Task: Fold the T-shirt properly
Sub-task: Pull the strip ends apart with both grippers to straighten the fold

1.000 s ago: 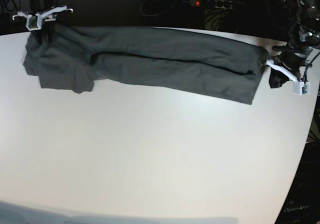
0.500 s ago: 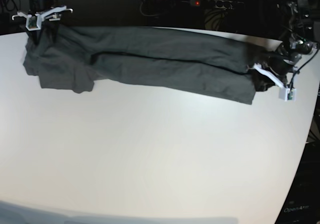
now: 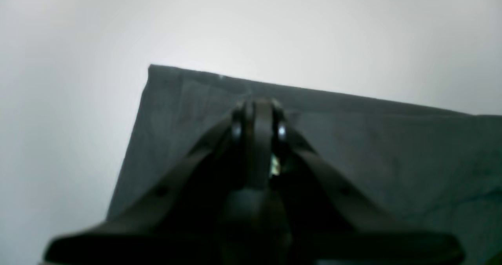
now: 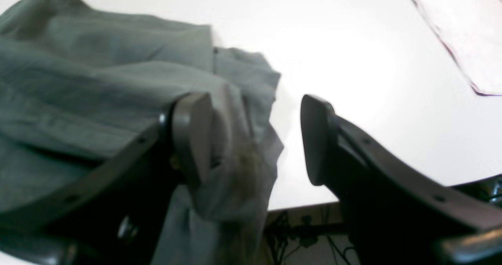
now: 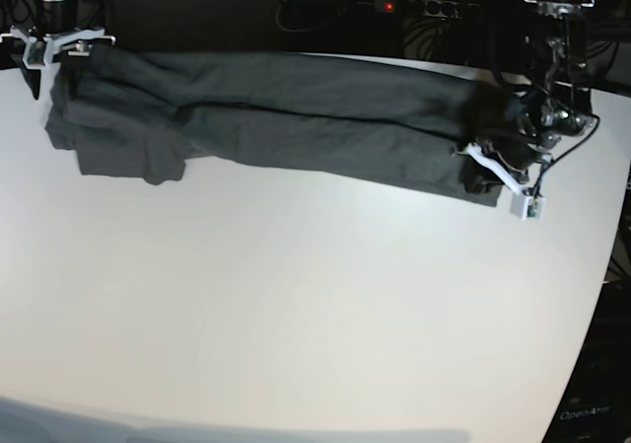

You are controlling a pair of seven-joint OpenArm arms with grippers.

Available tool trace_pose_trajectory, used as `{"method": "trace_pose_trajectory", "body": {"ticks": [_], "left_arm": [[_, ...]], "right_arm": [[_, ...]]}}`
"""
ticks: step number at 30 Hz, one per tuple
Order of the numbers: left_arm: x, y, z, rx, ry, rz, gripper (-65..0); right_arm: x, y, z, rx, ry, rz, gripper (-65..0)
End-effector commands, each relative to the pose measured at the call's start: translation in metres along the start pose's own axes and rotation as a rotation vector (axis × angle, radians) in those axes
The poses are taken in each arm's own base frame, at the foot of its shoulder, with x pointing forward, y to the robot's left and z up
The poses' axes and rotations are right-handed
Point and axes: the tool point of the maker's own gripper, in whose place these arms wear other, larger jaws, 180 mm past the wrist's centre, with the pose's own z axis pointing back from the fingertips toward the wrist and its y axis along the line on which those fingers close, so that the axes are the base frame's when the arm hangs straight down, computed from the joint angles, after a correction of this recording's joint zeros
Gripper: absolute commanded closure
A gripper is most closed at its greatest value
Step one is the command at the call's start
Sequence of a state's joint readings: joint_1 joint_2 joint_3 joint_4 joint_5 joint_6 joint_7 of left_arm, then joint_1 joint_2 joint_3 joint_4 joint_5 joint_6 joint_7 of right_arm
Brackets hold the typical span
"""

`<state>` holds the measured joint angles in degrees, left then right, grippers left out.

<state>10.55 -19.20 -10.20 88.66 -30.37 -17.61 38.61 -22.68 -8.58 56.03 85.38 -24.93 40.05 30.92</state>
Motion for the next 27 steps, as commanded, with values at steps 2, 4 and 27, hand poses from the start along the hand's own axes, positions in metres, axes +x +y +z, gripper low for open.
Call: {"method": "trace_pose_trajectory", "body": {"ticks": [2, 4, 27], "left_arm": [[0.004, 0.002, -0.004, -0.007, -0.011, -0.003, -3.3], [-0.002, 0.001, -0.009, -0.010, 0.010, 0.002, -3.3], [-0.047, 0.034, -0.036, 0.117, 0.103, -0.024, -3.3]], "right_arm": [[0.013, -0.009, 0.002, -0.017, -0.049, 0.011, -32.4], [0.014, -0.008, 0.000, -0.018, -0.055, 0.009, -26.0], [0.060, -0.002, -0.028, -0.007, -0.179, 0.034, -0.1]]}}
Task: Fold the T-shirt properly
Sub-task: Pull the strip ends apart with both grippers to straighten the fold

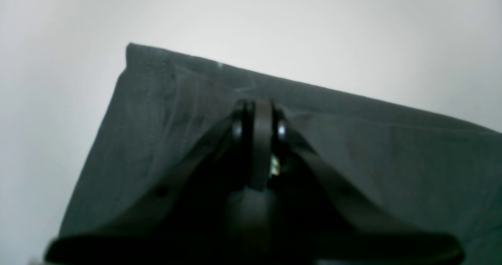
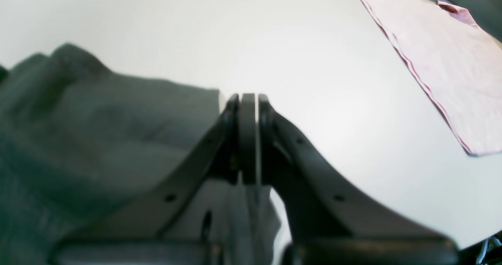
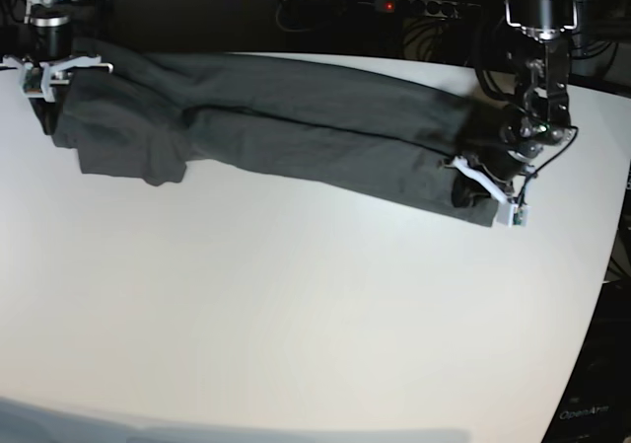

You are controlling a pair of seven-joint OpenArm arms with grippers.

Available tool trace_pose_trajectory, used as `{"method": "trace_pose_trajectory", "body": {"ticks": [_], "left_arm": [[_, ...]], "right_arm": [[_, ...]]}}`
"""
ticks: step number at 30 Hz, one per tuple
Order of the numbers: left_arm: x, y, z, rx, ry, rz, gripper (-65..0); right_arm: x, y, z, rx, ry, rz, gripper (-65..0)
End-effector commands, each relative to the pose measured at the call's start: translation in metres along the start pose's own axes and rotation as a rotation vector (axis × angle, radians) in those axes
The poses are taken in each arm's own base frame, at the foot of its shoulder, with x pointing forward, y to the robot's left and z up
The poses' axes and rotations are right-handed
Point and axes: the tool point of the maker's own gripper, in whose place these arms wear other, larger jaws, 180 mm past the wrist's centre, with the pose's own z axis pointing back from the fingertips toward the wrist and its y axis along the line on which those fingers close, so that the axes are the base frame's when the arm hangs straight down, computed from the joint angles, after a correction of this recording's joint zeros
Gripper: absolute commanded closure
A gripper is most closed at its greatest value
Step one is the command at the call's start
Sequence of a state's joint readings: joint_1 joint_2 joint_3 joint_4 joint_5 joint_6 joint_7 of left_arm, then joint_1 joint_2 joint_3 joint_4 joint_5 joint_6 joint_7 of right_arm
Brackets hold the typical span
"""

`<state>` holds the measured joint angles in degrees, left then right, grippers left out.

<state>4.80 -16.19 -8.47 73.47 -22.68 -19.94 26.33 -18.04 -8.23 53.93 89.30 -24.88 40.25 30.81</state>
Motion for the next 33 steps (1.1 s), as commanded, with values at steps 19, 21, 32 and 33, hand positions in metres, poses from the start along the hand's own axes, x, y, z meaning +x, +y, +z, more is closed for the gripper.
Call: {"method": "trace_pose_trajectory", "body": {"ticks": [19, 21, 32, 33], "left_arm": [[-0.055, 0.067, 0.037, 0.179, 0.182, -0.008, -3.3], [-0.058, 0.063, 0.037, 0.173, 0.187, -0.005, -3.3], [-0.059, 0.062, 0.036, 0.169, 0.188, -0.001, -3.3], [-0.059, 0.062, 0.036, 0.169, 0.188, -0.001, -3.3]], "right_arm": [[-0.030, 0.005, 0.005, -0.034, 0.036, -0.111, -0.1], [-0.026, 0.004, 0.005, -0.034, 0.026, -0.104, -0.1], [0.012, -0.014, 0.014, -0.043, -0.033, 0.026, -0.1], [0.011, -0.010, 0.015, -0.028, -0.027, 0.027, -0.1]]}}
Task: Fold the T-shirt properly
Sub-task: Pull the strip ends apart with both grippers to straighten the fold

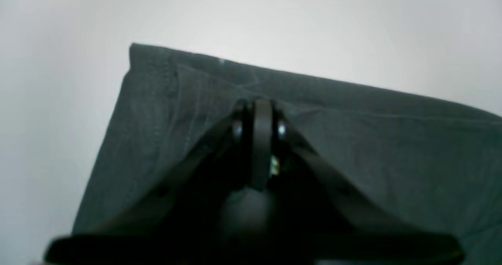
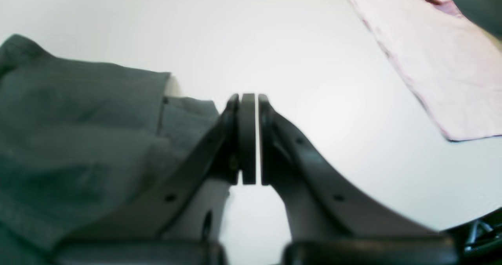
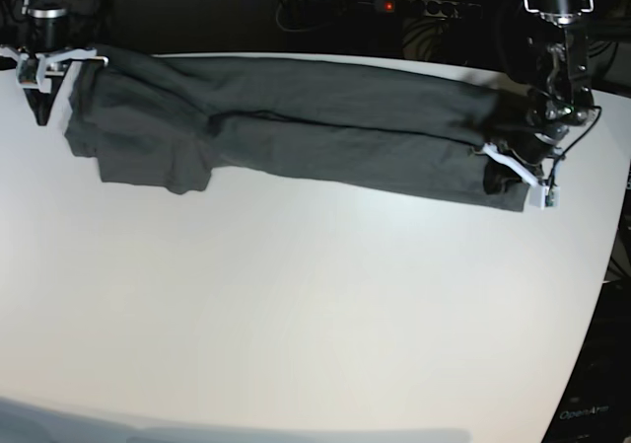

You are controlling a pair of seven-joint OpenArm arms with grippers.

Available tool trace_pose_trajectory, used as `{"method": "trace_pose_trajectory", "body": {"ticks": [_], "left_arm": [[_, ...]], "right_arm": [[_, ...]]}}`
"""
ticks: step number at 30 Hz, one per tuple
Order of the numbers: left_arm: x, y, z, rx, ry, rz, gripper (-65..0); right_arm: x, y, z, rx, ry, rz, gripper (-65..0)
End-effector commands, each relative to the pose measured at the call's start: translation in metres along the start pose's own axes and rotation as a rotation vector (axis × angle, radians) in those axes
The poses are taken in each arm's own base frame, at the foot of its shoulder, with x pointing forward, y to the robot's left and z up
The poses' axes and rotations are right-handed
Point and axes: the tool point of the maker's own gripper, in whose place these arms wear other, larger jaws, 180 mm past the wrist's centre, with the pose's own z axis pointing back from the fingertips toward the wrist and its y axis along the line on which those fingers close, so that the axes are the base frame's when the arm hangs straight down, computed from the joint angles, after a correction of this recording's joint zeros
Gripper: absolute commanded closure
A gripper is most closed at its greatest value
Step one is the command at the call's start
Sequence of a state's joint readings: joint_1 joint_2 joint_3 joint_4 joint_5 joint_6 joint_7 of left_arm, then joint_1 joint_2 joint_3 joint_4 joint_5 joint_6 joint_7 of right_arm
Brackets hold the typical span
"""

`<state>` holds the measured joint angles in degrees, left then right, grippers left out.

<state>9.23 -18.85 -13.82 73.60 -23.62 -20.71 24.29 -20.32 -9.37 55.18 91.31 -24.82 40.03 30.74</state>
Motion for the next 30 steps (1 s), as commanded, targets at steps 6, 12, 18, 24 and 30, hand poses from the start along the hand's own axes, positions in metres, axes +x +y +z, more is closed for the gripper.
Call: {"method": "trace_pose_trajectory", "body": {"ticks": [6, 12, 18, 24, 30], "left_arm": [[-0.045, 0.019, 0.007, 0.086, 0.195, -0.037, -3.3], [-0.046, 0.019, 0.007, 0.087, 0.197, -0.038, -3.3], [-0.047, 0.019, 0.008, 0.087, 0.198, -0.038, -3.3], [-0.053, 0.021, 0.011, 0.092, 0.212, -0.038, -3.3], [-0.060, 0.023, 0.014, 0.096, 0.225, -0.037, -3.3]], "right_arm": [[-0.002, 0.034, 0.016, 0.140, 0.001, 0.004, -0.1], [0.001, 0.046, 0.019, 0.172, -0.016, -0.041, -0.1], [-0.010, 0.051, 0.017, 0.172, 0.004, -0.076, -0.1], [-0.038, 0.065, 0.009, 0.170, 0.054, -0.168, -0.1], [-0.051, 0.065, -0.002, 0.169, 0.077, -0.198, -0.1]]}}
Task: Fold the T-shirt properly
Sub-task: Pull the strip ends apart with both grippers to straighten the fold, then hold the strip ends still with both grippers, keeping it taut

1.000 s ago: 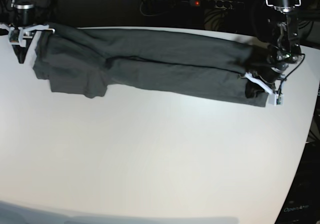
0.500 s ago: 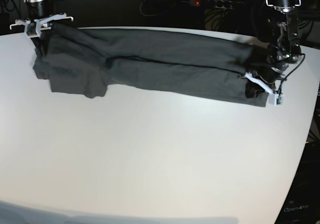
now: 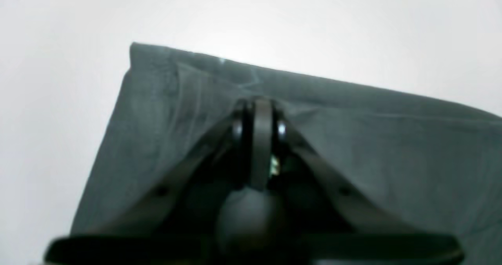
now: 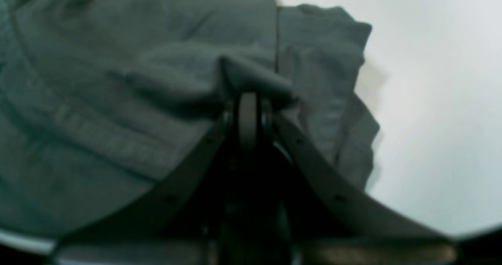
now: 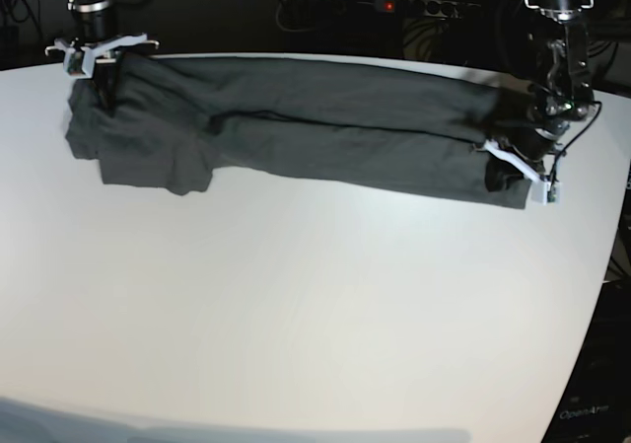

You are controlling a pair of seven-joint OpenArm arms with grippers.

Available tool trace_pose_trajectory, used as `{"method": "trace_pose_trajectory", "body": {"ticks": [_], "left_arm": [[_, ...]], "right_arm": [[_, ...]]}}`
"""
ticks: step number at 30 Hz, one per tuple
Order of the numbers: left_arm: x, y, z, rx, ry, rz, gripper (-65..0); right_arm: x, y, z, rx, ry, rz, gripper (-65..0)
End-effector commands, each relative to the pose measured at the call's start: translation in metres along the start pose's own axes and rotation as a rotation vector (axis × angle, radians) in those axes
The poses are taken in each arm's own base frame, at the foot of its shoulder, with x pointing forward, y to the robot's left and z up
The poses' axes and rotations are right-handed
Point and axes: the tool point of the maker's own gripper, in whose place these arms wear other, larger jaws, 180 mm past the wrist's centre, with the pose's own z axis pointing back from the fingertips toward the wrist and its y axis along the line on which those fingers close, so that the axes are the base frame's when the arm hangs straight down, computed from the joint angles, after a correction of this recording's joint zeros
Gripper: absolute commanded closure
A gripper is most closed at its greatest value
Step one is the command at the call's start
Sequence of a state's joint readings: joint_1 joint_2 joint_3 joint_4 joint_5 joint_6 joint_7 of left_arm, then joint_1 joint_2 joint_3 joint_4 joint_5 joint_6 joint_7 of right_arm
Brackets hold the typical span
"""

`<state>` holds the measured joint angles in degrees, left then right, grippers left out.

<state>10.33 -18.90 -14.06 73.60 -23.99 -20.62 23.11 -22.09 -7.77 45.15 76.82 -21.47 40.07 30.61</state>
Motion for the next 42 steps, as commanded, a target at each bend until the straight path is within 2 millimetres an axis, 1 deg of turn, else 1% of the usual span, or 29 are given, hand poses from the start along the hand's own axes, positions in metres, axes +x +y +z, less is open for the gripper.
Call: {"method": "trace_pose_trajectory", "body": {"ticks": [1, 6, 8, 13, 19, 23, 26, 30, 32, 33, 36, 38, 40, 42], "left_arm": [[-0.058, 0.021, 0.012, 0.092, 0.236, -0.047, -3.3], [-0.058, 0.023, 0.013, 0.094, 0.235, -0.048, -3.3], [-0.057, 0.023, 0.013, 0.094, 0.234, -0.048, -3.3], [-0.055, 0.022, 0.012, 0.093, 0.227, -0.046, -3.3], [-0.056, 0.020, 0.011, 0.088, 0.228, -0.043, -3.3], [-0.057, 0.020, 0.011, 0.088, 0.229, -0.043, -3.3], [-0.057, 0.020, 0.011, 0.088, 0.229, -0.043, -3.3], [-0.058, 0.019, 0.011, 0.087, 0.232, -0.043, -3.3], [-0.058, 0.019, 0.011, 0.087, 0.232, -0.043, -3.3], [-0.058, 0.019, 0.011, 0.087, 0.232, -0.043, -3.3], [-0.058, 0.019, 0.011, 0.087, 0.232, -0.043, -3.3], [-0.058, 0.019, 0.011, 0.087, 0.232, -0.043, -3.3], [-0.058, 0.019, 0.011, 0.087, 0.232, -0.043, -3.3], [-0.058, 0.019, 0.011, 0.087, 0.232, -0.043, -3.3]], "right_arm": [[0.009, -0.012, -0.002, -0.023, -0.021, 0.014, -0.1], [0.007, -0.041, -0.025, -0.047, 0.091, 0.071, -0.1], [0.014, -0.053, -0.037, -0.058, 0.114, 0.094, -0.1], [0.026, -0.070, -0.053, -0.077, 0.140, 0.125, -0.1], [0.029, -0.072, -0.055, -0.081, 0.140, 0.134, -0.1], [0.049, -0.078, -0.052, -0.100, 0.106, 0.182, -0.1], [0.068, -0.088, -0.046, -0.140, 0.070, 0.210, -0.1], [0.090, -0.089, -0.042, -0.161, 0.025, 0.252, -0.1], [0.099, -0.083, -0.040, -0.164, 0.004, 0.259, -0.3], [0.100, -0.080, -0.037, -0.166, 0.002, 0.264, -0.3], [0.108, -0.063, -0.030, -0.169, -0.022, 0.257, -0.3], [0.109, -0.054, -0.022, -0.170, -0.023, 0.257, -0.3], [0.103, -0.049, -0.015, -0.168, -0.006, 0.249, -1.2], [0.098, -0.047, -0.012, -0.165, 0.006, 0.245, -4.9]]}}
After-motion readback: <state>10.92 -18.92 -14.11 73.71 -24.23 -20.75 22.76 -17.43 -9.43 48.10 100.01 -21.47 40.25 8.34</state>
